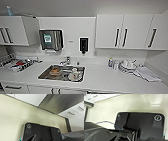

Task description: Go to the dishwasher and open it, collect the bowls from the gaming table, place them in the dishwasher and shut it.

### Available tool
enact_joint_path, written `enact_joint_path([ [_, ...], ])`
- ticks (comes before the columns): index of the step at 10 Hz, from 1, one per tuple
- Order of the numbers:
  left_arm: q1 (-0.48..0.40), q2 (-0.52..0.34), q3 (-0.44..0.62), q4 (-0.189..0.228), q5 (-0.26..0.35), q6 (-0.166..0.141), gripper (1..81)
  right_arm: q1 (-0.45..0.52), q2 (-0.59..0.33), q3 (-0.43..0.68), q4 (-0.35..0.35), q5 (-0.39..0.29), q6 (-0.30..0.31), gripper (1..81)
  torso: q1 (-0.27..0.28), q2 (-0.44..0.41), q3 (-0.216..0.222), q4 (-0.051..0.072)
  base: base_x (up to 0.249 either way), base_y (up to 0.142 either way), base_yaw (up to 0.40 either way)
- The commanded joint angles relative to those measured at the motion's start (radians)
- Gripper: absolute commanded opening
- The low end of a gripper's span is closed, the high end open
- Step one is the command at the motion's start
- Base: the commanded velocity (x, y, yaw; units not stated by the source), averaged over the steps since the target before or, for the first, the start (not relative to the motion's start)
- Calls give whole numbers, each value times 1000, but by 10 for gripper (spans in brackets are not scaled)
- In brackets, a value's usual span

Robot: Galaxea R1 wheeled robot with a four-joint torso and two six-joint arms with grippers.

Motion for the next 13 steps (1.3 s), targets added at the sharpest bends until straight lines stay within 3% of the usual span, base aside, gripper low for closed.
enact_joint_path([
  [1, -97, -213, 234, 13, -21, -1, 811, 112, -106, 104, 7, -48, 10, 811, 62, -97, -48, 0, 0, 0, 0],
  [3, -160, -355, 428, 13, -18, -1, 811, 135, -115, 109, 7, -60, 33, 811, 109, -171, -79, 0, 0, 0, 0],
  [5, -202, -445, 535, 13, -10, -1, 811, 154, -127, 114, 7, -63, 59, 811, 156, -246, -91, 0, 0, 0, 0],
  [7, -214, -488, 581, 15, -10, -1, 811, 174, -150, 138, 9, -63, 64, 811, 204, -320, -111, 0, 0, 0, 0],
  [8, -217, -505, 601, 15, -7, -1, 811, 183, -161, 150, 7, -63, 74, 811, 227, -357, -88, 0, 0, 0, 0],
  [11, -232, -563, 716, 75, -15, -1, 811, 201, -178, 164, 7, -68, 99, 811, 298, -469, -95, 0, 0, 0, 0],
  [12, -232, -558, 725, 93, -15, -3, 811, 203, -178, 164, 7, -68, 101, 811, 320, -505, -162, 0, 0, 0, 0],
  [13, -234, -551, 722, 95, -16, -3, 811, 203, -181, 164, 9, -68, 101, 811, 343, -542, -192, 0, 0, 0, 0],
])
